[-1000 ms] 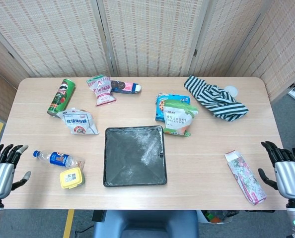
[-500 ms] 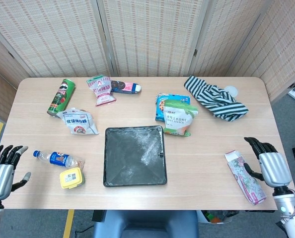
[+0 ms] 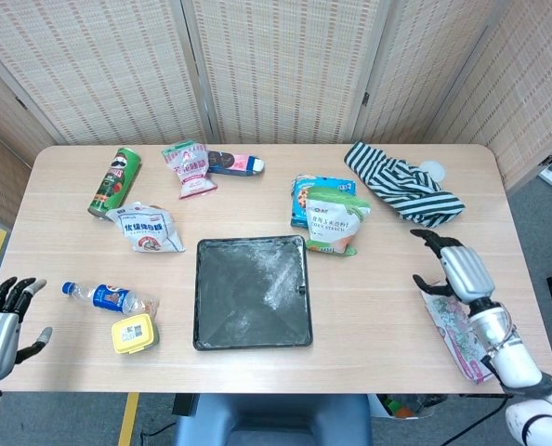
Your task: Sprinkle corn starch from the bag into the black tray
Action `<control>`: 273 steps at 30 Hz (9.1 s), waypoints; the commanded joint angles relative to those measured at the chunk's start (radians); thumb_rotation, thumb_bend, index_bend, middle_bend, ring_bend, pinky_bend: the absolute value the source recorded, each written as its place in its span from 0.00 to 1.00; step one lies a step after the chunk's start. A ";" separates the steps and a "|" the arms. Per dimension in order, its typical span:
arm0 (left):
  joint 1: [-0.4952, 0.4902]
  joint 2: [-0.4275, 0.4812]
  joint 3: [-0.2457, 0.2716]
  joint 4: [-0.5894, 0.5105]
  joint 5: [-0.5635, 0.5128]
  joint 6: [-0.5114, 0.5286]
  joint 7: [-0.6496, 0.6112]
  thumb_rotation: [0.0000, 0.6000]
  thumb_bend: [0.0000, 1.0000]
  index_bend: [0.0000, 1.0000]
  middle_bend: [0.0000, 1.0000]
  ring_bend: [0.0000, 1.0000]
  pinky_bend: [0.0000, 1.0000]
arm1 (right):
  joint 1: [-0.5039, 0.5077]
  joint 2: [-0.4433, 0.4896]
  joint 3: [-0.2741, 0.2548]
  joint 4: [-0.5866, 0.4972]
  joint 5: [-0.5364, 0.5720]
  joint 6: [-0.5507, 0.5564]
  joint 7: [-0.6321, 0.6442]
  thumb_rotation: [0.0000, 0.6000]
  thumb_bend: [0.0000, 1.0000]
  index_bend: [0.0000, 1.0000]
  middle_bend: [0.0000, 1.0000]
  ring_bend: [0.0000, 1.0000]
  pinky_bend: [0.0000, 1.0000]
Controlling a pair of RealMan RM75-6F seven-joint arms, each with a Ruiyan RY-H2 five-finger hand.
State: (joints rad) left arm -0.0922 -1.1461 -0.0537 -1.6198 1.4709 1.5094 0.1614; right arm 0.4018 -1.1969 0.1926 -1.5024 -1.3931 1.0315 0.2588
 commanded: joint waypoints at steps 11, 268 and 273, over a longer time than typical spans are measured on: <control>0.018 -0.003 0.007 0.004 -0.011 0.007 -0.005 1.00 0.33 0.22 0.19 0.13 0.06 | 0.246 -0.075 0.105 0.157 0.131 -0.238 -0.018 1.00 0.36 0.19 0.24 0.29 0.24; 0.035 0.035 0.020 -0.059 0.021 -0.002 0.024 1.00 0.33 0.31 0.22 0.20 0.07 | 0.554 -0.672 -0.203 0.962 -0.347 0.217 -0.201 1.00 0.46 0.98 0.59 0.67 0.38; 0.034 0.036 0.022 -0.062 0.023 -0.004 0.028 1.00 0.33 0.33 0.22 0.20 0.07 | 0.574 -0.655 -0.208 0.955 -0.363 0.222 -0.261 1.00 0.46 0.99 0.59 0.66 0.38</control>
State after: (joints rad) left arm -0.0582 -1.1101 -0.0320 -1.6814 1.4935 1.5057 0.1897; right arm 0.9679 -1.8588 -0.0138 -0.5441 -1.7507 1.2515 0.0121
